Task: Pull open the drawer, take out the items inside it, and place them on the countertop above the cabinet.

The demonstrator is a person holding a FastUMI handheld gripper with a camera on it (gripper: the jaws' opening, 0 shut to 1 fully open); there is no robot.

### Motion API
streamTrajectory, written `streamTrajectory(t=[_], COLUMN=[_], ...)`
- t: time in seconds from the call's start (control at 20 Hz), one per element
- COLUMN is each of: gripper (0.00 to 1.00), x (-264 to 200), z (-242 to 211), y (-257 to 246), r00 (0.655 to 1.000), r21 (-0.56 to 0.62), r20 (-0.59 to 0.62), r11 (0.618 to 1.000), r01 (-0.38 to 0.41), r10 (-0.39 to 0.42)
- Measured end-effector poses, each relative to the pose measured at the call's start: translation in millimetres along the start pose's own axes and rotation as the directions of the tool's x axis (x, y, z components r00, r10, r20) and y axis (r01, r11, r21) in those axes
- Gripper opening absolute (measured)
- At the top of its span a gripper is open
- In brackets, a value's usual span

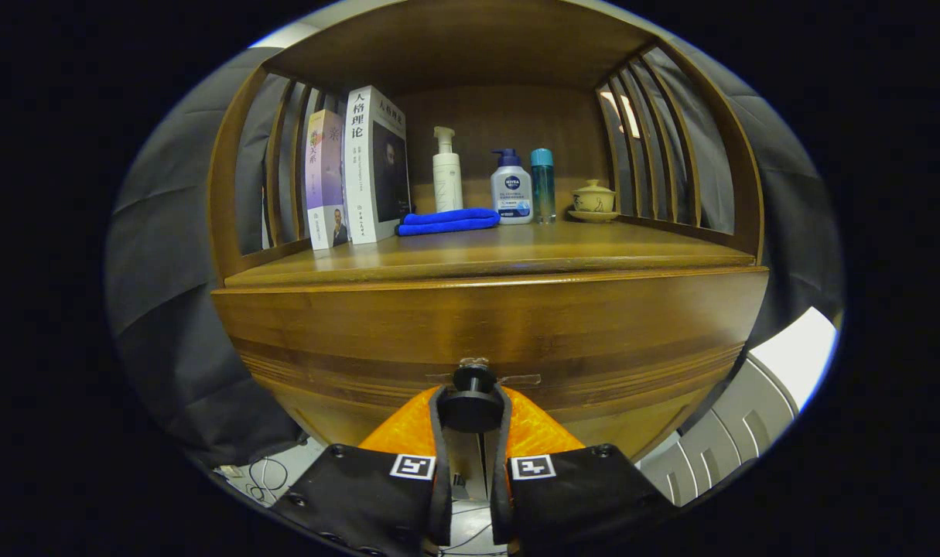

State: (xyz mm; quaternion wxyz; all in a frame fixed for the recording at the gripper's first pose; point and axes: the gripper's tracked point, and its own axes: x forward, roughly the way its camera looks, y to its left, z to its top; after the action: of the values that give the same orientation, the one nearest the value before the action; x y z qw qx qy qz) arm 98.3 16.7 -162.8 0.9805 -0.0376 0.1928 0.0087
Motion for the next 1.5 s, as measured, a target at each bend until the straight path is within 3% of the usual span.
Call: streamTrajectory(t=[0.8,1.5], gripper=[0.21,0.22], x=[-101,-152], z=[-35,-64], y=[4,11], r00=[0.999,0.995], r21=[-0.04,-0.114], r20=[0.0,0.024], r11=[0.998,0.989], r01=[-0.051,-0.098], r10=[0.051,0.101])
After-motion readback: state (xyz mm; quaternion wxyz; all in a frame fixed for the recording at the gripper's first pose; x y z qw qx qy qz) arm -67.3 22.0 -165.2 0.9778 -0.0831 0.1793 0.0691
